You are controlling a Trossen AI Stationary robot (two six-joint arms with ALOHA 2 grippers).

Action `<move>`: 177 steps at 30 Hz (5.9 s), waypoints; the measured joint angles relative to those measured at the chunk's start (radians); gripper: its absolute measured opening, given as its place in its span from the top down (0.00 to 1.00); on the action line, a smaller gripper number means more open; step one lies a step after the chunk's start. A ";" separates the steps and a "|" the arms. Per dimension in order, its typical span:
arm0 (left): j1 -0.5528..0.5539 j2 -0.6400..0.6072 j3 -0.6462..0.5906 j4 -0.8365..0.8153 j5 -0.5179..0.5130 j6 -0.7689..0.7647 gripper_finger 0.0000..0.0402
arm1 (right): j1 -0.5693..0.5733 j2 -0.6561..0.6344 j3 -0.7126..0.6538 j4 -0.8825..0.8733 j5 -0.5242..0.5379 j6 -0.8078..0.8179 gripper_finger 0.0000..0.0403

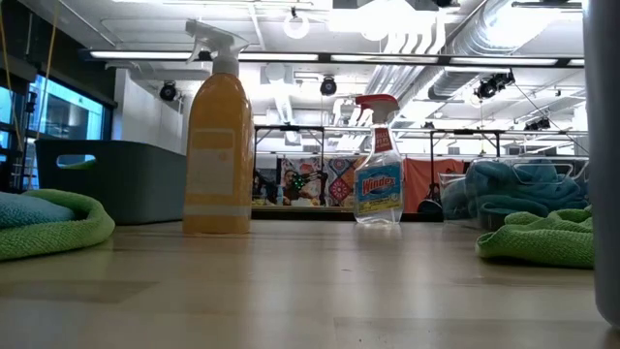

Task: Sort microfiber towel by color & place in baskets
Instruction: Put the green microfiber towel into the green bin

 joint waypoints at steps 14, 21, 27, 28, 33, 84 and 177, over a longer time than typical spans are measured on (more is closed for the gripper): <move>-0.138 -0.029 0.002 0.054 -0.310 0.009 0.46 | 0.315 0.028 -0.214 -0.565 -0.014 0.552 0.33; -0.138 -0.053 0.001 0.063 -0.353 0.001 0.46 | 0.401 0.032 -0.477 -0.415 -0.015 0.892 0.33; -0.138 -0.052 0.001 0.085 -0.361 0.001 0.46 | 0.422 0.046 -0.567 -0.205 0.033 1.055 0.33; -0.138 -0.052 0.001 0.083 -0.361 0.001 0.46 | 0.422 0.058 -0.568 -0.201 0.032 1.066 0.33; -0.138 -0.052 0.001 0.082 -0.361 -0.001 0.46 | 0.422 0.126 -0.568 -0.187 0.002 1.082 0.33; -0.127 0.057 0.002 0.217 -0.330 0.388 0.46 | 0.290 0.208 0.328 -0.161 0.241 -0.067 1.00; 0.290 -0.243 0.003 -0.022 -0.985 0.497 1.00 | 0.148 0.194 0.351 -0.115 0.304 -0.292 0.38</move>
